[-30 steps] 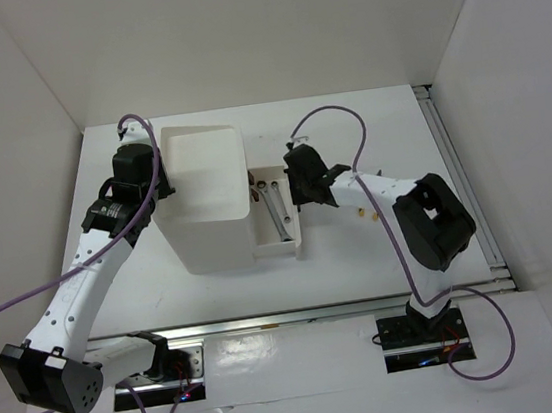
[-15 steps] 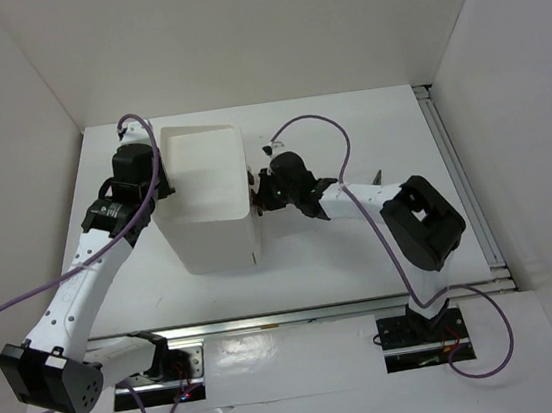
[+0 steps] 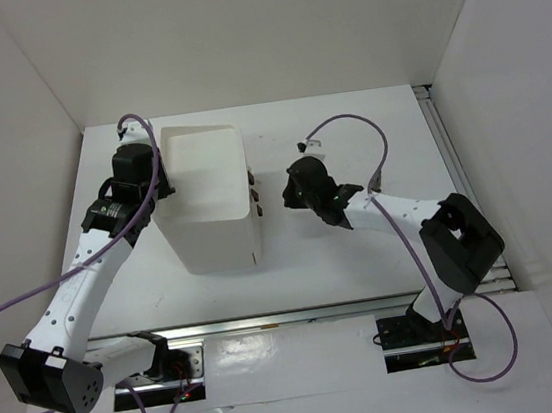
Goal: Sort the tools into containers
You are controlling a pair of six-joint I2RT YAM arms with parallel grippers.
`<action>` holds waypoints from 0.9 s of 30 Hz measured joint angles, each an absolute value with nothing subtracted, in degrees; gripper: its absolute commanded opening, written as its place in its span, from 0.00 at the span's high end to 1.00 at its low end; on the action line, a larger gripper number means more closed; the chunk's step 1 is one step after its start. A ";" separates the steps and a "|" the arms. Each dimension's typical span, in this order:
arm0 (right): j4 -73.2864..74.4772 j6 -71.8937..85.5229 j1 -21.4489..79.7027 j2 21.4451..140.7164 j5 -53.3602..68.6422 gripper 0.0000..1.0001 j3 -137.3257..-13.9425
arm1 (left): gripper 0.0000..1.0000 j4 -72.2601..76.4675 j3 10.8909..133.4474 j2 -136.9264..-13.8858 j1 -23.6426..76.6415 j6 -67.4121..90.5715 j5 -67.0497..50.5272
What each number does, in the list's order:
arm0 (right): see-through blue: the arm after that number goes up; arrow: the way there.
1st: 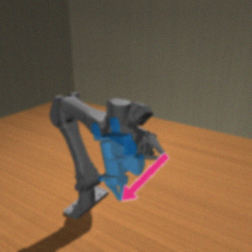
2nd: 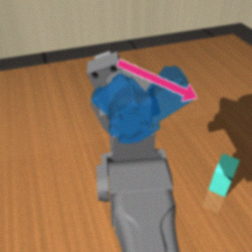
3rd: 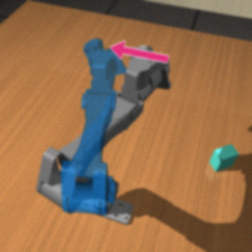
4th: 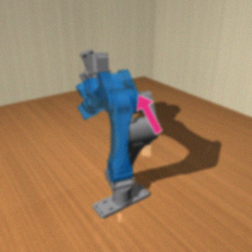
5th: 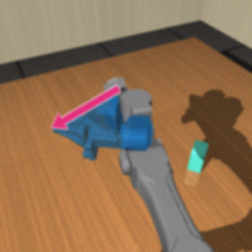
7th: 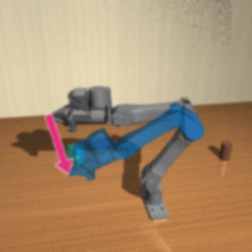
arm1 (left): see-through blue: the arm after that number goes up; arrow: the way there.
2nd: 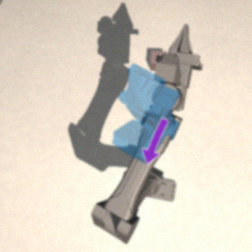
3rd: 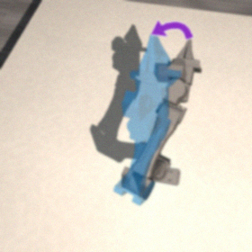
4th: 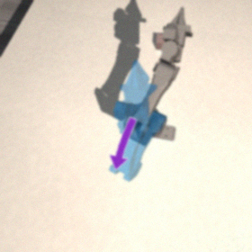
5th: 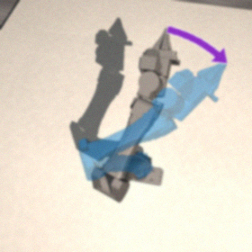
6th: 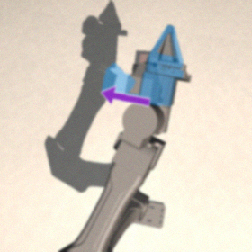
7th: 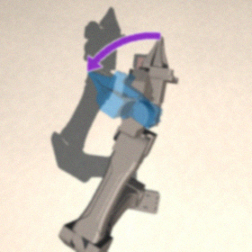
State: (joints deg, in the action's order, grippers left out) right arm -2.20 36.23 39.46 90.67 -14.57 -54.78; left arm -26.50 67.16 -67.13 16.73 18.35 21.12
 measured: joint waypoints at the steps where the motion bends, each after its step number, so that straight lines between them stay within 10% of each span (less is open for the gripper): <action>1: -2.46 36.25 39.03 90.76 -14.39 1.00 -54.85 | 0.72 -26.50 67.16 -67.13 16.73 18.35 21.12; 17: -24.75 41.78 42.24 107.59 1.98 0.97 -50.06 | 0.72 -26.52 67.16 -67.13 16.67 18.37 20.99; 20: -20.03 41.74 42.63 104.75 -1.91 0.88 -50.17 | 0.72 -26.50 67.16 -67.13 16.67 18.37 20.97; 22: -11.27 42.72 43.00 102.87 -9.56 0.55 -53.74 | 0.72 -26.52 67.16 -67.13 16.67 18.35 20.99; 25: 0.91 43.40 43.13 101.25 -20.80 0.31 -59.66 | 0.72 -26.50 67.16 -67.13 16.67 18.37 20.97; 27: 6.74 43.38 42.63 98.89 -26.17 0.30 -60.23 | 0.72 -26.50 67.16 -67.13 16.67 18.37 20.97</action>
State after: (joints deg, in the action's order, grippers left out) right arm 6.74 43.38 42.63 98.89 -26.17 -60.23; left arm -26.50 67.16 -67.13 16.67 18.37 20.97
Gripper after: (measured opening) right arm 0.678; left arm 0.327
